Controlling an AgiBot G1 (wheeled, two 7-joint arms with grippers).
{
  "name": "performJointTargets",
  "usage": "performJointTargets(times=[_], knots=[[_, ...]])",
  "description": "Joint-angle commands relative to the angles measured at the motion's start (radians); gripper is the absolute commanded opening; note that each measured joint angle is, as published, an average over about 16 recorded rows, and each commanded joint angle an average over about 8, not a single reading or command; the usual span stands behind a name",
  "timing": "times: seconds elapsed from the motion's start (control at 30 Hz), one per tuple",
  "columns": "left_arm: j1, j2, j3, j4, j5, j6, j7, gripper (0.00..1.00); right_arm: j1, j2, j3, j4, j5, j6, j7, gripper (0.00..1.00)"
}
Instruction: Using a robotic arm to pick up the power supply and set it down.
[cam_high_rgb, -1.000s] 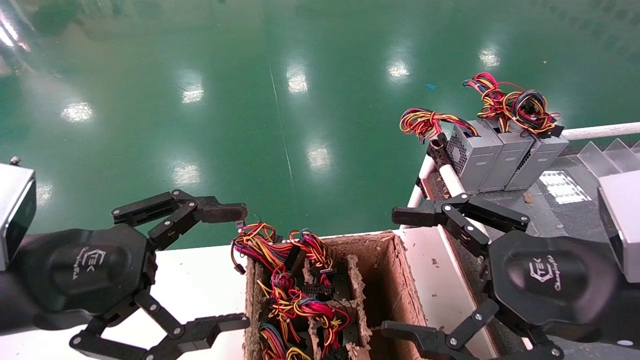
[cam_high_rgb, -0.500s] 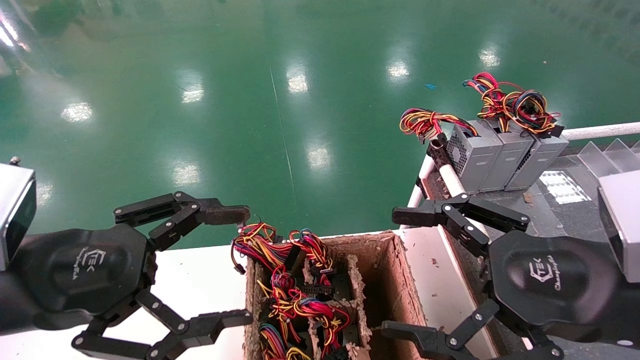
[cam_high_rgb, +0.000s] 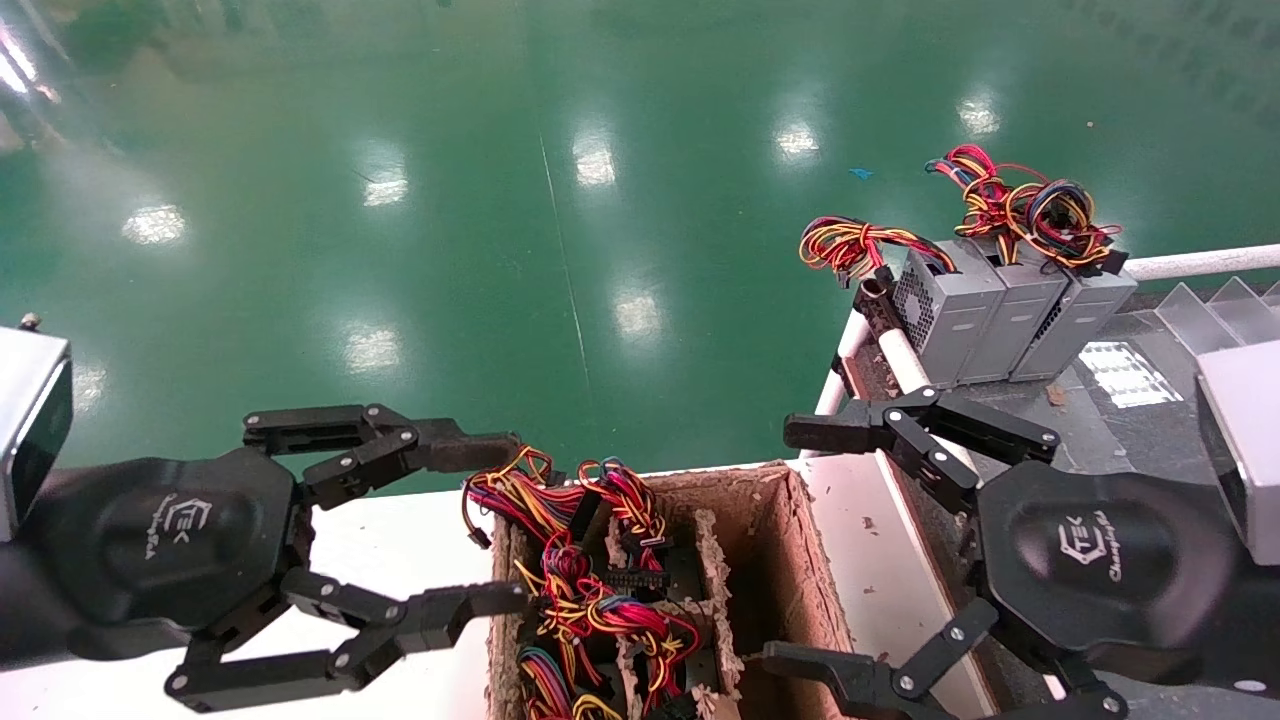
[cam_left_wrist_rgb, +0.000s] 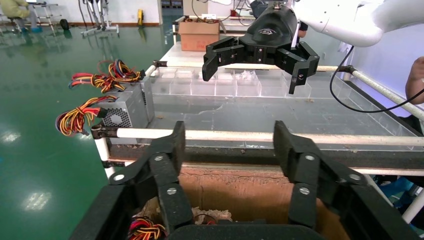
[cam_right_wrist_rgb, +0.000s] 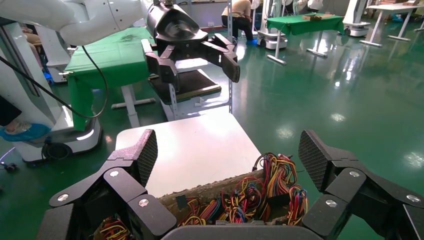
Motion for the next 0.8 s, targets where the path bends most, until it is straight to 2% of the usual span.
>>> performJointTargets(times=[0.03, 0.77, 0.8], knots=[[0.000, 0.000, 0.000, 0.000, 0.000, 0.000, 0.000, 0.00, 0.000, 0.000, 0.000, 0.000, 0.000, 0.000, 0.000, 1.00], [0.000, 0.000, 0.000, 0.000, 0.000, 0.000, 0.000, 0.00, 0.000, 0.000, 0.000, 0.000, 0.000, 0.000, 0.000, 1.00], [0.000, 0.000, 0.000, 0.000, 0.000, 0.000, 0.000, 0.03, 0.000, 0.000, 0.000, 0.000, 0.000, 0.000, 0.000, 1.00]])
